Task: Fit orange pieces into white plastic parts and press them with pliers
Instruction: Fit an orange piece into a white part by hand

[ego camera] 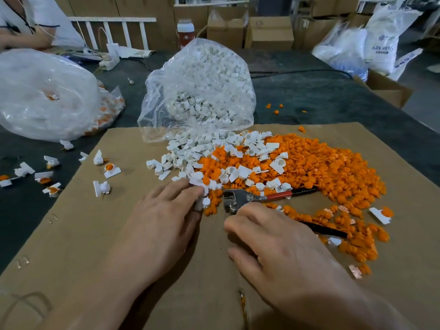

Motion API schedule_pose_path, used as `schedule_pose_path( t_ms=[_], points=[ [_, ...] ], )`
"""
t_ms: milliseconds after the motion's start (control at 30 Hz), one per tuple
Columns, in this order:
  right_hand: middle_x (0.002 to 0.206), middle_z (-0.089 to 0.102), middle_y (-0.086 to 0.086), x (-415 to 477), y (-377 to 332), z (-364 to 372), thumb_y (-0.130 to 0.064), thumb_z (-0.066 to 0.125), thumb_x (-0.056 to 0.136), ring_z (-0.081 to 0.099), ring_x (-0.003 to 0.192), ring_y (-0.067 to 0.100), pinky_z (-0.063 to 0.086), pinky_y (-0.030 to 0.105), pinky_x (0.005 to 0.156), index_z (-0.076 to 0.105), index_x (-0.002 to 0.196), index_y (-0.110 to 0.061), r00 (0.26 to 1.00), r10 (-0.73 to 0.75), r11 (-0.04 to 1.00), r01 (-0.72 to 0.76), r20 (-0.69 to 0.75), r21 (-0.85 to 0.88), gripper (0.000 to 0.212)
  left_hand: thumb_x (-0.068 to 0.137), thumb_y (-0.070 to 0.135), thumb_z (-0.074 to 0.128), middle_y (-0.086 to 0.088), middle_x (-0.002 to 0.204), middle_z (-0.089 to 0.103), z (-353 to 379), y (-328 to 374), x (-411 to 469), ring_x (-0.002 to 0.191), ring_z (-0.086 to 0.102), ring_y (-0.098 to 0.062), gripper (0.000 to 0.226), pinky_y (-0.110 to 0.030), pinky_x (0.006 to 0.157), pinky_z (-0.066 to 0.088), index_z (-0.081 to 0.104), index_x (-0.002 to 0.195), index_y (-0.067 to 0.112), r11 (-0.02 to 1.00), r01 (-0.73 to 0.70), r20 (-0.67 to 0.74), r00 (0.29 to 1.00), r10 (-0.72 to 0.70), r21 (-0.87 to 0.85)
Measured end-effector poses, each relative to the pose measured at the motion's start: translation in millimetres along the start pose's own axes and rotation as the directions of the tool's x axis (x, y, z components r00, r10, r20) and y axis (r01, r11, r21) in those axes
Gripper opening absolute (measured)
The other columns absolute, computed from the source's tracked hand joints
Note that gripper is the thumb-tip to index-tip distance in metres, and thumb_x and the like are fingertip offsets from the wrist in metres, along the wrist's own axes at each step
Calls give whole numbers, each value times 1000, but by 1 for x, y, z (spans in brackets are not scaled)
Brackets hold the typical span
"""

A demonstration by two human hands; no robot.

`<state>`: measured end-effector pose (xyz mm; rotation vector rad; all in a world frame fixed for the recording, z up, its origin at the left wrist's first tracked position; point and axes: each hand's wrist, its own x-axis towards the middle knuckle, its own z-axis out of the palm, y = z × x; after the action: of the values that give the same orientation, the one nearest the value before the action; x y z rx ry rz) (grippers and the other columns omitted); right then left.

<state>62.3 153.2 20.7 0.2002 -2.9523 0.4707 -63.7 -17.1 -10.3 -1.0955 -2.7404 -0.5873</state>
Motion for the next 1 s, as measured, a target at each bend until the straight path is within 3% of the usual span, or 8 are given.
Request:
schedule_pose_path(
  t_ms=[67,133,267,400,567,733,867,1000],
  points=[
    [114,44,-13,1,1,0,-41,49,96,48,98,9,48,28,76,47,123,-34,1000,-5,1000,5,-10,3,28,91,22,61,4,117,70,-4,3,-4,100,65,-27,28,-39,84,55,68,118,24,997,-79,-16,997,79,-1],
    [114,45,-13,1,2,0,-38,51,95,48,97,9,48,28,74,47,123,-34,1000,-6,1000,6,-13,2,29,84,23,59,8,108,71,-8,9,-8,91,65,-24,29,-37,78,55,69,112,25,992,-128,4,992,128,-20],
    [117,46,-11,1,3,1,-39,52,94,48,102,9,48,27,76,44,128,-34,1000,-12,999,12,-5,-35,35,82,19,64,11,107,70,-10,21,-12,94,66,-18,33,-37,75,57,71,113,26,986,-109,23,993,113,-129],
    [132,38,-11,2,3,3,-40,48,97,41,115,13,43,30,89,37,136,-33,999,-35,998,36,22,-55,42,85,30,72,27,101,58,-10,24,-13,96,53,5,33,-12,74,41,59,111,46,966,-86,74,992,107,-245],
    [130,36,-12,4,2,2,-37,43,100,38,113,11,39,24,86,37,136,-33,998,-45,997,47,37,-54,37,84,46,66,23,94,53,-8,34,-15,91,49,2,26,-15,69,39,52,107,45,975,-61,70,995,78,-212],
    [124,38,-7,3,0,0,-33,40,102,38,110,12,42,25,85,43,130,-29,999,-10,997,13,47,-77,28,86,39,73,28,93,51,-10,31,-16,99,46,9,31,-9,72,38,53,108,46,966,18,60,998,-3,-257],
    [131,33,-4,5,-1,2,-28,40,103,36,116,17,43,30,90,37,138,-26,998,19,993,-11,64,-121,35,87,31,72,37,111,46,-14,32,-16,103,46,13,30,-2,81,35,59,110,45,945,52,93,995,-23,-324],
    [129,34,-5,4,-1,-1,-21,43,102,36,113,16,44,31,88,42,133,-26,996,15,991,-3,91,-131,31,88,30,72,44,112,44,-14,33,-14,104,45,18,35,1,78,33,55,104,55,925,92,85,994,-65,-368]
  ],
)
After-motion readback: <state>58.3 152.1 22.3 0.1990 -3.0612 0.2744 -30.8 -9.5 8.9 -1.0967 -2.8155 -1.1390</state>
